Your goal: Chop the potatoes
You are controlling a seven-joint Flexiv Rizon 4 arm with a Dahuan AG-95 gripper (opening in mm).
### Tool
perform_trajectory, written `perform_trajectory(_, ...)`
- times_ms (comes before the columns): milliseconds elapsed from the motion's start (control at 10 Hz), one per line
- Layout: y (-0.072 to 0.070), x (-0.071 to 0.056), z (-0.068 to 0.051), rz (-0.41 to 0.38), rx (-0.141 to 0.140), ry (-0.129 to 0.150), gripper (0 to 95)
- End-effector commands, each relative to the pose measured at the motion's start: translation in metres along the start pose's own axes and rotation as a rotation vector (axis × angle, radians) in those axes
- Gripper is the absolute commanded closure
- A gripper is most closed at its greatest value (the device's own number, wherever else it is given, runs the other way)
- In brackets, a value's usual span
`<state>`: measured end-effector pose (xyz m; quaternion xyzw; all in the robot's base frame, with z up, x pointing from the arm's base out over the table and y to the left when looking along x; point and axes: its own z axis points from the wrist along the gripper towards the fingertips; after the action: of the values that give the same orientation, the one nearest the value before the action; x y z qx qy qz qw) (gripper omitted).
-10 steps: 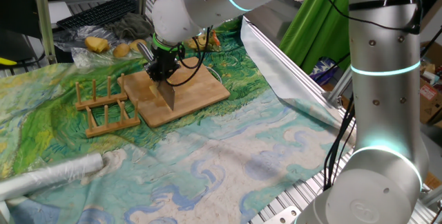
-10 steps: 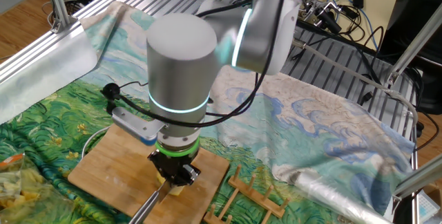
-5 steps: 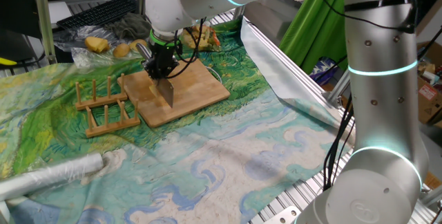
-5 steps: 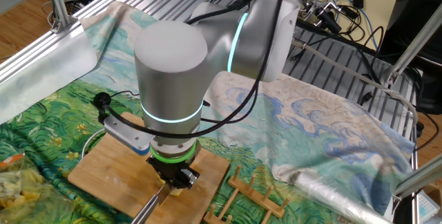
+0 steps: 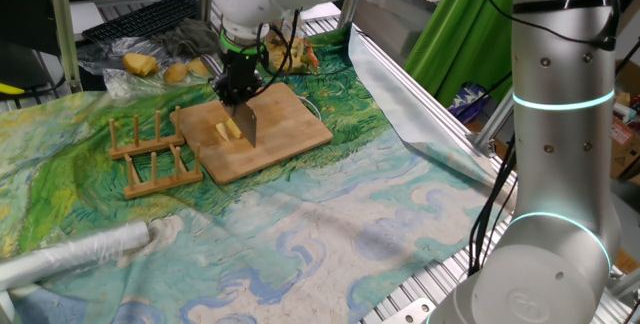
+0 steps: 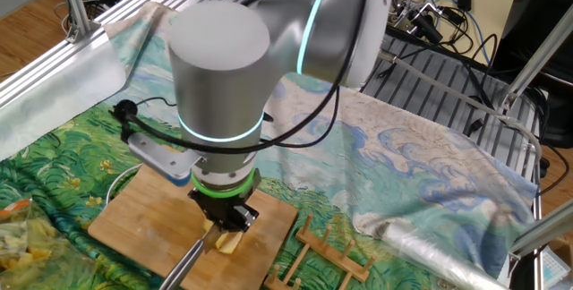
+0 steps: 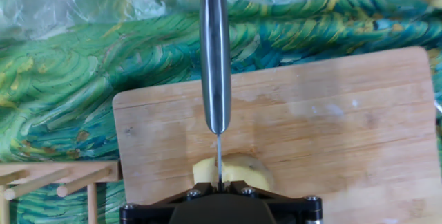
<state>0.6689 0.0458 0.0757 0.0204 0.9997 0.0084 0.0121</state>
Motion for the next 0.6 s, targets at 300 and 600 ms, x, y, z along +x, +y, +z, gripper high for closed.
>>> perform_trajectory(300, -0.0048, 0.0047, -0.0105, 0.000, 0.006, -0.003, 95.0)
perform_trajectory(600, -0.0085, 0.0043, -0.0073, -0.002, 0.001, -0.007, 95.0)
